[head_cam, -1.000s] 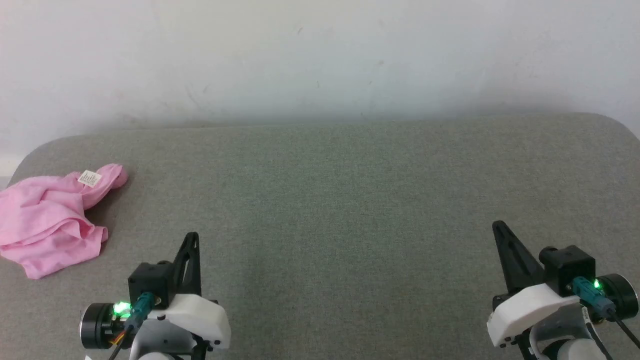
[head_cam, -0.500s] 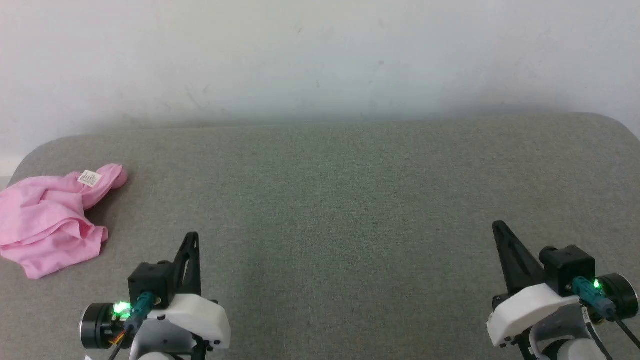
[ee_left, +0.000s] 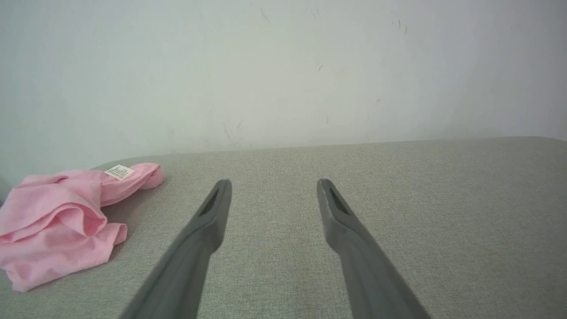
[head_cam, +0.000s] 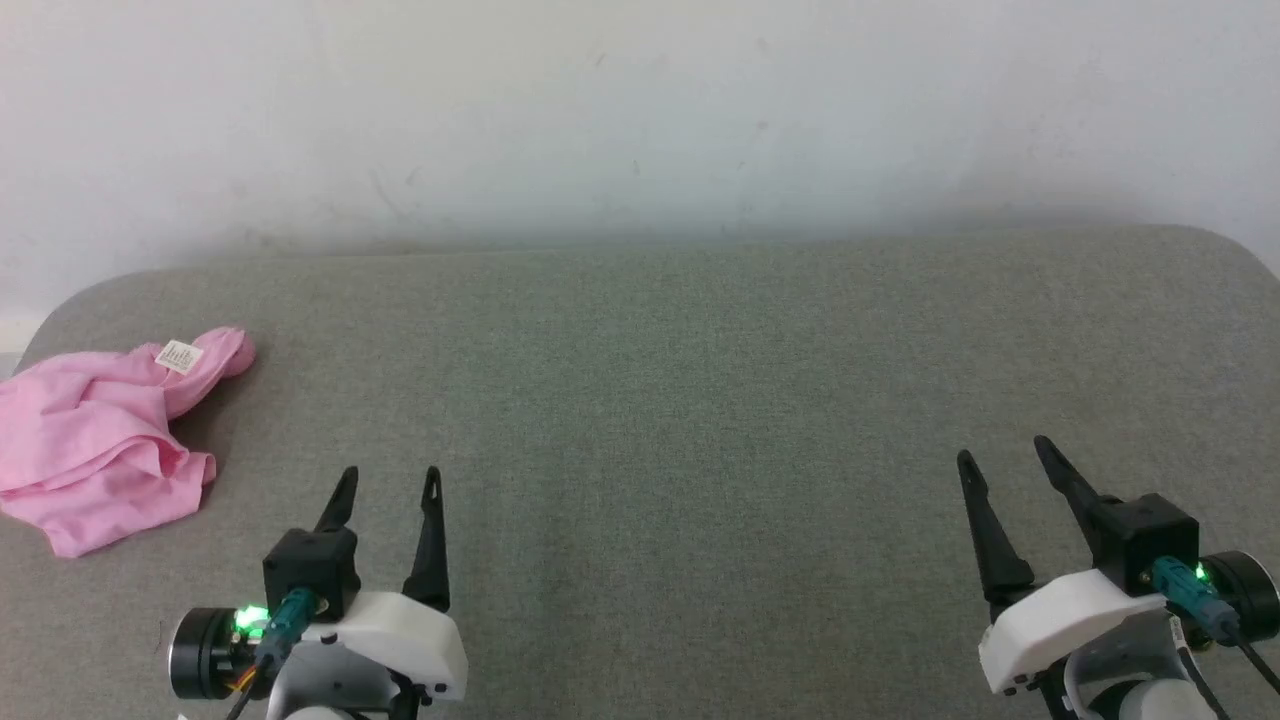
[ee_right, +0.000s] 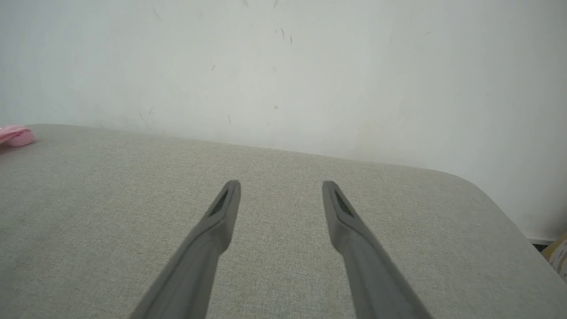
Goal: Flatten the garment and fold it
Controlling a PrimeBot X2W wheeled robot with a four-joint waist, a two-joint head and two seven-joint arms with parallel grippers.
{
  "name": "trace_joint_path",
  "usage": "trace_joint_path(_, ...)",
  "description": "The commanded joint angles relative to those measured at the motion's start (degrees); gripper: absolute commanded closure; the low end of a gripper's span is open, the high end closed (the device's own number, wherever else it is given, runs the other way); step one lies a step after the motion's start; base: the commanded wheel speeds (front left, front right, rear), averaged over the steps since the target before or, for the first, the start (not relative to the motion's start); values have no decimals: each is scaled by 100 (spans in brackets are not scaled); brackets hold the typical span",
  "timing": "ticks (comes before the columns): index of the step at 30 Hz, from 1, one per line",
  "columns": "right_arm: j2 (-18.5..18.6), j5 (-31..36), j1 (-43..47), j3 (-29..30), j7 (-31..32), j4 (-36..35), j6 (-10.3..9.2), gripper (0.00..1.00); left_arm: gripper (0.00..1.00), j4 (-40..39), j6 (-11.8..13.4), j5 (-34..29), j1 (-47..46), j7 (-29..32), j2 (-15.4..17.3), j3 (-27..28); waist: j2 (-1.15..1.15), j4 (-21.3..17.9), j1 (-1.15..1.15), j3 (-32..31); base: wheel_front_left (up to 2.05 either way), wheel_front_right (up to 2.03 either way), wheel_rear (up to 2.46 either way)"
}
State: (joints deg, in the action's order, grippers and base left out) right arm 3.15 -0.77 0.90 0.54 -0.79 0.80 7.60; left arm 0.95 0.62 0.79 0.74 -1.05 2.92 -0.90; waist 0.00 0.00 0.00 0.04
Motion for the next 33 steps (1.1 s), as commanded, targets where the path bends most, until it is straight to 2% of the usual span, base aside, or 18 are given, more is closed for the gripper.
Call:
trace_joint_path(1,-3,-57,-2,31,-60,19,-1,0,0,30,35,59,-5,-48,0,-30,0,0,0,0,0,0,0)
trace_joint_path(17,-7,-202,35,-35,-252,-79,-2,0,0,119,106,168,-6,-237,-1,-138,0,124,0,-12,0,0,0)
trace_joint_path(33,-10,-216,80,-86,-443,13,-4,0,0,150,141,226,67,-427,-1,-176,0,566,0,-100,0,0,0)
